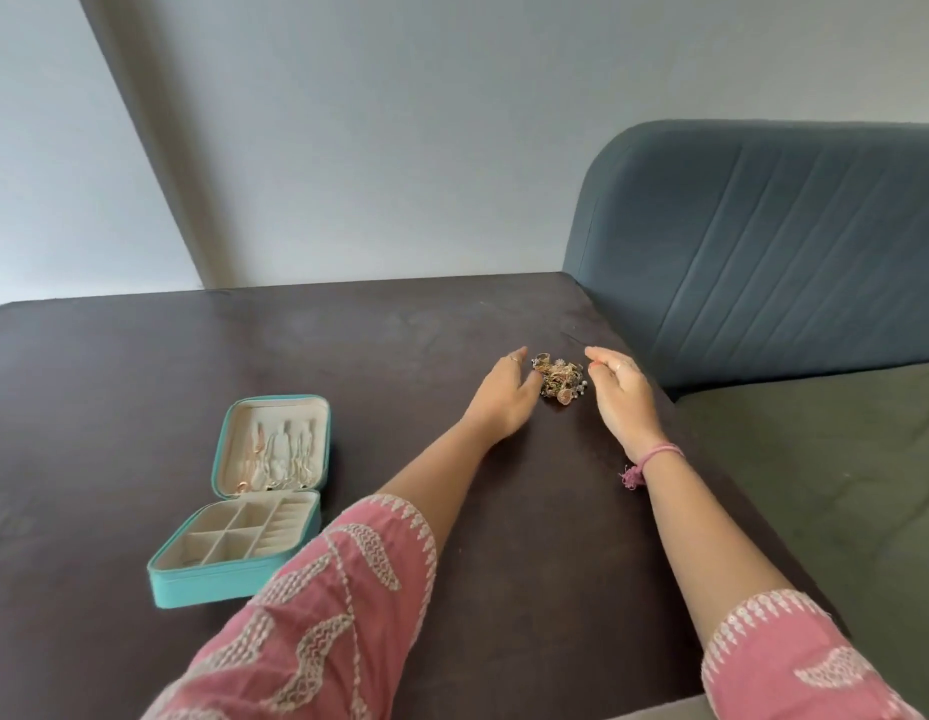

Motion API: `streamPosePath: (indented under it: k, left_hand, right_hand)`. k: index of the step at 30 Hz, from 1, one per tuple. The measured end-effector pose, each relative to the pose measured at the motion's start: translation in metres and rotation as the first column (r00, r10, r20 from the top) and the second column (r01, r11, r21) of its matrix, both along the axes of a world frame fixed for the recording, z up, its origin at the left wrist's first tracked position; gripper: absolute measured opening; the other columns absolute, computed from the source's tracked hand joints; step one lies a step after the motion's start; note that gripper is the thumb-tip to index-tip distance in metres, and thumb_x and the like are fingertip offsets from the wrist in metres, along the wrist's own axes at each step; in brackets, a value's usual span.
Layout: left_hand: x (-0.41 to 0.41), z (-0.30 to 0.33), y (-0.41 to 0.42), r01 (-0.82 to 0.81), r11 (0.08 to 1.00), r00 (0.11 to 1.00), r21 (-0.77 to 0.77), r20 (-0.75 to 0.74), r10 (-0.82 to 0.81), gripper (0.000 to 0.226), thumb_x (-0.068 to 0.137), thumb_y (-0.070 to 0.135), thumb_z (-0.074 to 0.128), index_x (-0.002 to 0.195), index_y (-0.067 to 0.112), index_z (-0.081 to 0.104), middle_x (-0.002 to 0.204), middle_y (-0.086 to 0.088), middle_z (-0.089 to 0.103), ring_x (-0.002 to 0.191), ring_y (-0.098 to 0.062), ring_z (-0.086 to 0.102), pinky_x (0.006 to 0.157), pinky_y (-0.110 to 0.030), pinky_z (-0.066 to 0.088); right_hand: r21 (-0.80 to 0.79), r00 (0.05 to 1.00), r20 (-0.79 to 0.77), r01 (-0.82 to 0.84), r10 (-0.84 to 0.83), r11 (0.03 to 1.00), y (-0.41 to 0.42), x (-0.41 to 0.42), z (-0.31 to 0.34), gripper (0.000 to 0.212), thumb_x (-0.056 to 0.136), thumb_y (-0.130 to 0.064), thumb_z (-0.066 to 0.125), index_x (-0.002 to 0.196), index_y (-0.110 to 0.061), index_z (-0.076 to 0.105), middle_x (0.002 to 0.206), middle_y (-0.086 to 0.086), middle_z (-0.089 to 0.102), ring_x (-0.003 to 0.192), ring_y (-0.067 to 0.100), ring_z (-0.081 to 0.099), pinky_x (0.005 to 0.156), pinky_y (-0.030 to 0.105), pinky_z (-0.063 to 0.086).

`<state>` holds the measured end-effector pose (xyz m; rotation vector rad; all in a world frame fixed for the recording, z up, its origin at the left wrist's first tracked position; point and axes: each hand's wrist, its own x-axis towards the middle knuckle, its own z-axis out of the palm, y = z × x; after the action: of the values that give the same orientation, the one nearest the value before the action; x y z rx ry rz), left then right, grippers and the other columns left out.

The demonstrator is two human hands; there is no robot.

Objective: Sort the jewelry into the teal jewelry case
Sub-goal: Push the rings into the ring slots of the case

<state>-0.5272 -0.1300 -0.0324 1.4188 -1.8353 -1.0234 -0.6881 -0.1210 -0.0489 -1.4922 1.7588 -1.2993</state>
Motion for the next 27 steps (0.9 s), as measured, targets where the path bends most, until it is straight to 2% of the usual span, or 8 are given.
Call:
streamPosePath:
  k: [3, 8, 13, 17, 27]
  left_hand:
    - [-0.012, -0.007, -0.017, 0.067, 0.996, 0.994, -0.052, 0.095, -0.062, 0.051, 0.101, 0.023, 0.033, 0.148, 0.005, 0.024, 0.155, -0.010, 0.026, 0.144, -0.018, 0.021, 0.118, -0.033, 0.013]
    - [-0.025, -0.008, -0.038, 0.158, 0.985, 0.969, -0.069, 0.201, -0.141, 0.051, 0.102, 0.024, 0.026, 0.150, 0.008, 0.021, 0.158, -0.005, 0.019, 0.146, -0.014, 0.012, 0.119, -0.037, 0.004]
    - [-0.028, -0.006, -0.046, 0.208, 0.974, 0.941, -0.084, 0.289, -0.176, 0.046, 0.101, 0.019, 0.023, 0.146, 0.007, 0.032, 0.153, -0.009, 0.033, 0.143, -0.020, 0.024, 0.118, -0.040, 0.006]
    - [-0.026, -0.007, -0.043, 0.222, 0.971, 0.940, -0.090, 0.286, -0.188, 0.045, 0.100, 0.017, 0.024, 0.141, 0.007, 0.040, 0.145, -0.012, 0.042, 0.137, -0.025, 0.033, 0.117, -0.041, 0.008]
    - [-0.008, -0.011, -0.010, 0.213, 0.972, 0.953, -0.101, 0.241, -0.184, 0.044, 0.100, 0.018, 0.026, 0.140, 0.009, 0.042, 0.144, -0.010, 0.045, 0.134, -0.023, 0.038, 0.114, -0.033, 0.019]
  right_hand:
    - [0.066, 0.990, -0.126, -0.061, 0.069, 0.996, -0.016, 0.001, 0.000, 0.035, 0.100, -0.018, 0.042, 0.129, -0.011, 0.059, 0.139, 0.001, 0.050, 0.132, 0.013, 0.042, 0.107, 0.019, 0.024]
    - [0.167, 0.969, -0.208, -0.099, 0.133, 0.981, -0.032, 0.009, 0.003, 0.041, 0.103, -0.025, 0.033, 0.136, -0.012, 0.052, 0.147, 0.001, 0.044, 0.137, 0.015, 0.037, 0.113, 0.026, 0.023]
    - [0.185, 0.945, -0.290, -0.098, 0.150, 0.978, -0.032, 0.012, 0.005, 0.040, 0.103, -0.025, 0.030, 0.134, -0.018, 0.054, 0.143, -0.002, 0.049, 0.131, 0.016, 0.043, 0.105, 0.025, 0.029]
    - [0.185, 0.939, -0.308, -0.101, 0.155, 0.977, -0.025, 0.014, 0.005, 0.040, 0.103, -0.022, 0.029, 0.131, -0.017, 0.056, 0.141, -0.001, 0.051, 0.129, 0.017, 0.045, 0.102, 0.026, 0.031]
    - [0.192, 0.947, -0.272, -0.119, 0.170, 0.974, 0.007, 0.030, 0.002, 0.041, 0.103, -0.023, 0.028, 0.135, -0.013, 0.052, 0.142, 0.002, 0.048, 0.129, 0.017, 0.044, 0.102, 0.023, 0.030]
